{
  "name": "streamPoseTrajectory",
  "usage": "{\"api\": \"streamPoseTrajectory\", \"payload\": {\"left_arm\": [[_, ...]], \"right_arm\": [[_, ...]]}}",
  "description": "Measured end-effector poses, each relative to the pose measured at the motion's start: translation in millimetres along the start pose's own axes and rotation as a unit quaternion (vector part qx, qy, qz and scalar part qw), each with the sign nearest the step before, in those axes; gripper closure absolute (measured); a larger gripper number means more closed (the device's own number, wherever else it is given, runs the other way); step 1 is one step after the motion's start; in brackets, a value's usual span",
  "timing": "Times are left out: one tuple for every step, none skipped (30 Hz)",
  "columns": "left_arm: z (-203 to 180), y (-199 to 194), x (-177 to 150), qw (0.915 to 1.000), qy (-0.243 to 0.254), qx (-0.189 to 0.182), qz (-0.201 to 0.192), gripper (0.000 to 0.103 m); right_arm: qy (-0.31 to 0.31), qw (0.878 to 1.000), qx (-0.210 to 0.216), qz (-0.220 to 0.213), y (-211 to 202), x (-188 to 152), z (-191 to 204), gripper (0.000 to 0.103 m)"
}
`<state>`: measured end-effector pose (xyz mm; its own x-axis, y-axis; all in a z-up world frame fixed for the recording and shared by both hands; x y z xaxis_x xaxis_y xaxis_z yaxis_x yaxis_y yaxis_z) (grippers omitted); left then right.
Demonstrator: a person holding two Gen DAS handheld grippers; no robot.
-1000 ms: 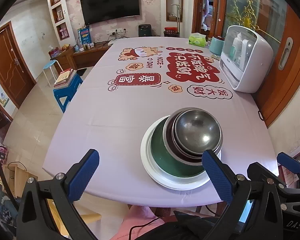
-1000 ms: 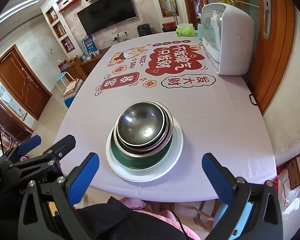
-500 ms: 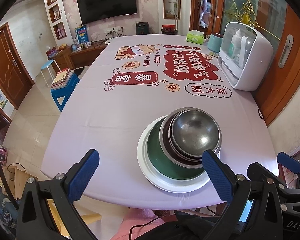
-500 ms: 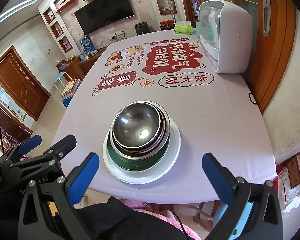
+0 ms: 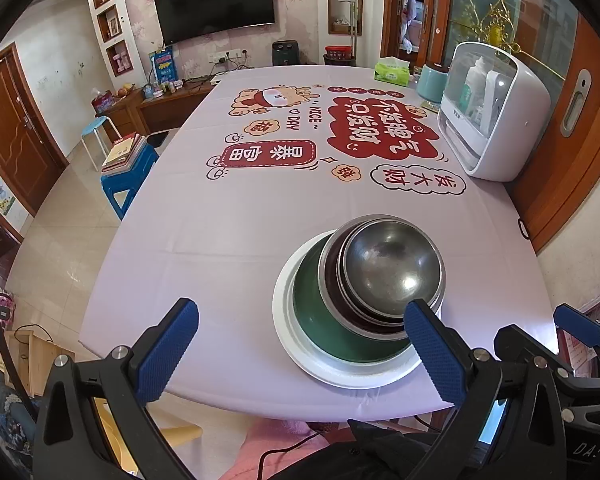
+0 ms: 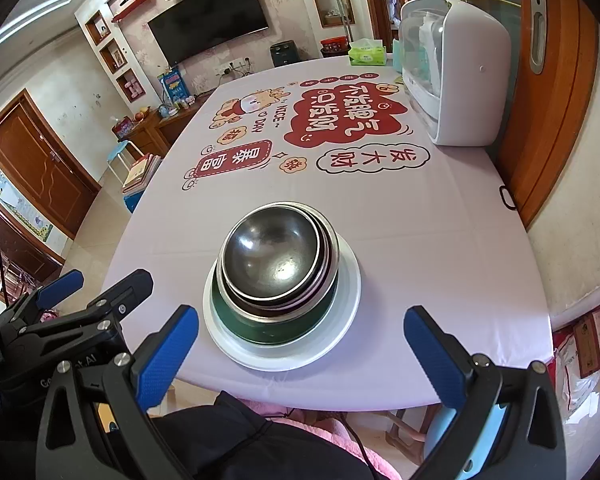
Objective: Organize plates and bowls
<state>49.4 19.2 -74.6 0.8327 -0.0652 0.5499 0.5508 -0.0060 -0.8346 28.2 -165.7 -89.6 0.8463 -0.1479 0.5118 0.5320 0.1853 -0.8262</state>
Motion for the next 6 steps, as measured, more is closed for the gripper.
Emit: {"api": "streamPoseTrajectory", "payload": {"left_arm": [[0.2, 0.3, 0.7, 1.0000, 0.000, 0.000, 0.000, 0.001], [0.1, 0.3, 0.8, 1.0000, 0.000, 0.000, 0.000, 0.001], [0.0, 0.4, 0.7, 1.0000, 0.000, -0.001, 0.000, 0.001], [-0.1, 0.5, 0.5, 1.0000, 0.000, 0.000, 0.000, 0.001], [0.0, 0.2, 1.0, 1.0000, 0.000, 0.001, 0.000, 0.001], [0.0, 0.2, 1.1, 1.0000, 0.000, 0.000, 0.000, 0.001]], "right_arm": [[0.000, 1.000, 0.000, 0.000, 0.1, 0.2, 0.0, 0.000], [0.000, 1.000, 0.000, 0.000, 0.2, 0.1, 0.1, 0.000], [0.000, 1.000, 0.000, -0.001, 0.1, 0.3, 0.0, 0.000], [0.000, 1.000, 0.000, -0.001, 0.5, 0.3, 0.0, 0.000], [0.000, 1.000, 0.000, 0.000, 0.8, 0.2, 0.0, 0.000], [0.000, 1.000, 0.000, 0.000, 0.4, 0.4, -0.3, 0.000]]}}
Point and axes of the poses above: each gripper's, at about its wrist camera, not at the fingertips, and y roughly the way its jaws point, z to its left, x to its top, the point moved 6 cm from there along y, roughly the way its jaws point, and after that the axes turned 3 degrees about x, right-handed, at the moved point
